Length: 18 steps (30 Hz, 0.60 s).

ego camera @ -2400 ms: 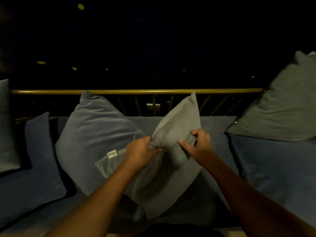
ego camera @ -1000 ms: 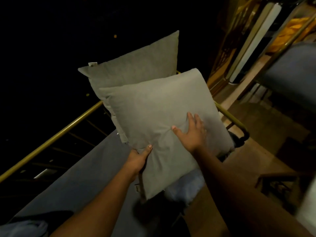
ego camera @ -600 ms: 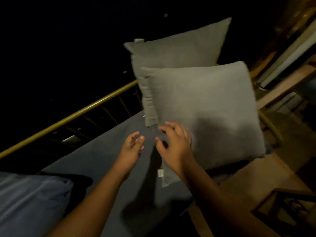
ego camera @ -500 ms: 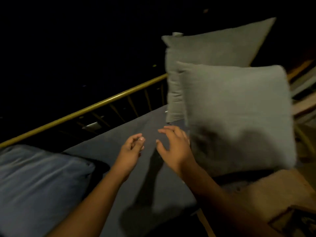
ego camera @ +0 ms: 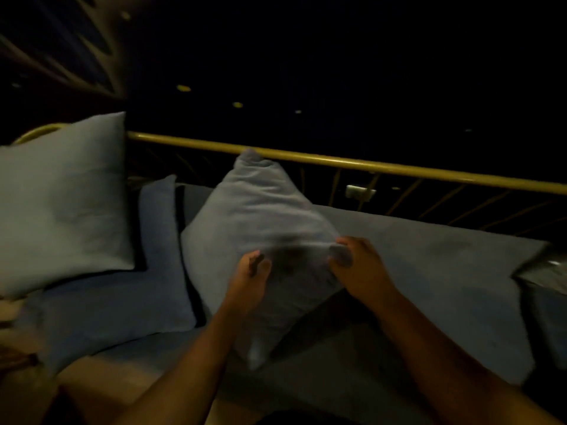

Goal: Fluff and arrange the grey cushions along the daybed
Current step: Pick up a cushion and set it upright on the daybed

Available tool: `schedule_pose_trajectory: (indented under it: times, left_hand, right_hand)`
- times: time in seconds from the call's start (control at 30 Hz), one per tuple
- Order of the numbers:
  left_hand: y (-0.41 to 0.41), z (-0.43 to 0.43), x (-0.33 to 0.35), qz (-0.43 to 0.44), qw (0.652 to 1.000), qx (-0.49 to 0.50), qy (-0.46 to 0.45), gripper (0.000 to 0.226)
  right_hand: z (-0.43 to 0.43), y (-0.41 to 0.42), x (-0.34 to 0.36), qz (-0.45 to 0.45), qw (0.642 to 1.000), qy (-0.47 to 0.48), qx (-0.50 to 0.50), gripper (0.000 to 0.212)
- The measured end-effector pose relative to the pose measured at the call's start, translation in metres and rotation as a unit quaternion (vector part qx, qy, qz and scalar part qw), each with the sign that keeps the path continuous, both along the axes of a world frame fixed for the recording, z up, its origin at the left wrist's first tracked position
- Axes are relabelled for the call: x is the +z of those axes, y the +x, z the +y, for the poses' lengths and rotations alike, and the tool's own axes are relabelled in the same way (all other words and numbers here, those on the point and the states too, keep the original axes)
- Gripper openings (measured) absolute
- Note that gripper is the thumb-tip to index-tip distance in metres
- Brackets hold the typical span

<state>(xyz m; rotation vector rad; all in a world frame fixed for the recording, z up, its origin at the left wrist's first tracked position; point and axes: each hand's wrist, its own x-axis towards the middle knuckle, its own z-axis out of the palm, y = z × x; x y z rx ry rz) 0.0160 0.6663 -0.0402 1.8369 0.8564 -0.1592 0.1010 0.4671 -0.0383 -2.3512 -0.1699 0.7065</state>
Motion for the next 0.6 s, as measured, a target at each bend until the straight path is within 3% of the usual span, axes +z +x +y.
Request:
schedule_pose_trajectory:
  times: [0.13,0.2,0.27,0.43,0.6]
  left_hand:
    - [-0.011,0.069,-0.037,0.062,0.996,0.052,-0.040,0.038]
    - [-0.012,0.090,-0.047,0.092,0.992,0.073,-0.052,0.015]
    - [-0.014,0.105,-0.064,0.105,0.987,0.093,-0.072,0.013]
    - [-0.017,0.123,-0.106,0.118,0.948,0.246,-0.161,0.058]
    - [-0.015,0.118,-0.132,0.179,0.913,0.325,-0.170,0.102]
  right_hand:
    - [0.071,0.025,-0.023,0.009,0.999,-0.026,0.040,0.079]
    - [0.096,0.041,-0.039,0.015,0.998,-0.035,0.043,0.096]
    - [0.113,0.056,-0.057,0.022,0.997,-0.067,0.043,0.113]
    - [0.123,0.076,-0.091,0.076,0.987,-0.143,-0.005,0.139]
    - [0.110,0.086,-0.124,0.107,0.985,-0.118,-0.063,0.147]
